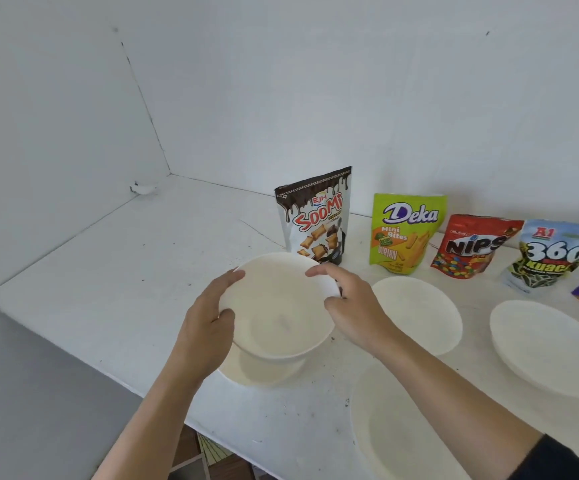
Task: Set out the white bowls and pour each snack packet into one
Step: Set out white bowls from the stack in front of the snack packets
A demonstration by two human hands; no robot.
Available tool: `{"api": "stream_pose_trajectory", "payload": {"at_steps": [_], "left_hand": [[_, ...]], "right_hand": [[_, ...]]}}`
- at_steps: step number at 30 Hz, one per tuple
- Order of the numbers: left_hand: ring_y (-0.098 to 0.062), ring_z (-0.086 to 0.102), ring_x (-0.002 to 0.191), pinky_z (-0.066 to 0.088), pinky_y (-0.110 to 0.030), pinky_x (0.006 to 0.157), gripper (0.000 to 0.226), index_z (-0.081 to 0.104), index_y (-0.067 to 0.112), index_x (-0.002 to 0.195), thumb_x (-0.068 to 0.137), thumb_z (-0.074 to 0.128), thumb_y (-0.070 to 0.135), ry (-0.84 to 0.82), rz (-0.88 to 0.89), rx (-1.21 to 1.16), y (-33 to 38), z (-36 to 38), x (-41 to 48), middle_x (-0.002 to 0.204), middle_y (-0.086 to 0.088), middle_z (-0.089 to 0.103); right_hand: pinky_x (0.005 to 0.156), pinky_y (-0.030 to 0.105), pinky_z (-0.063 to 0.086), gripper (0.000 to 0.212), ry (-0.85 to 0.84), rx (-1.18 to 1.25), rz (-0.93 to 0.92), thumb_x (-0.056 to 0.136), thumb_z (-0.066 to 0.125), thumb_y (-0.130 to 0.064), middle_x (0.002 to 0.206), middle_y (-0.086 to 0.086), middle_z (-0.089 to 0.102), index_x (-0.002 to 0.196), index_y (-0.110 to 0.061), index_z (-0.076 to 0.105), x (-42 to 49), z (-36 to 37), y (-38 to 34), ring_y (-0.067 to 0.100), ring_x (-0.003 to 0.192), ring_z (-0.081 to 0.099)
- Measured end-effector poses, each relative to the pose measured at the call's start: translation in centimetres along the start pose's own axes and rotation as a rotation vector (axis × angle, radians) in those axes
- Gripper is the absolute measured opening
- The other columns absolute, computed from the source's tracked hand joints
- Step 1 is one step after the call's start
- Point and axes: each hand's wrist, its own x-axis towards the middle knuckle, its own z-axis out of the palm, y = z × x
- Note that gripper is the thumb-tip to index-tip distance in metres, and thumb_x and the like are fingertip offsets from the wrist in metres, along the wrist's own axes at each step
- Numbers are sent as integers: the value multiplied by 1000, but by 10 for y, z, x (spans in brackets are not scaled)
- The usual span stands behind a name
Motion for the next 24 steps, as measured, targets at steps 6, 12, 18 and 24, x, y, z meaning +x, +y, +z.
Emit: {"api": "stream_pose_trajectory", "payload": {"at_steps": [6, 12, 18, 24], "left_hand": [[-12, 46, 137, 38, -43, 117, 72, 60, 45, 132, 92, 39, -11, -113, 62, -88, 30, 48, -8, 142, 24, 55], [-16, 58, 121, 48, -30, 91, 67, 68, 42, 121, 91, 41, -12, -251, 134, -178, 64, 115, -43, 130, 12, 65], [-14, 55, 120, 43, -30, 97, 66, 66, 42, 123, 91, 43, -11, -369, 204, -177, 92, 195, -105, 127, 22, 63], [-16, 55, 126, 46, -43, 110, 68, 66, 41, 124, 89, 41, -12, -436, 167, -198, 98, 259, -166, 131, 19, 63]], "right_hand": [[57, 30, 37, 64, 171, 13, 23, 76, 46, 8, 106, 27, 63, 102, -46, 68, -31, -55, 19, 40, 72, 55], [40, 12, 27, 52, 263, -77, 68, 84, 44, 12, 47, -17, 48, 110, -26, 68, -100, -125, 41, 7, 37, 38], [49, 13, 35, 56, 344, -81, 119, 82, 44, 10, 95, -24, 60, 113, -32, 64, -183, -190, 76, 13, 53, 48], [39, 16, 26, 58, 390, -26, 205, 79, 42, 12, 57, -6, 31, 106, -32, 70, -250, -239, 119, 8, 41, 28]]}}
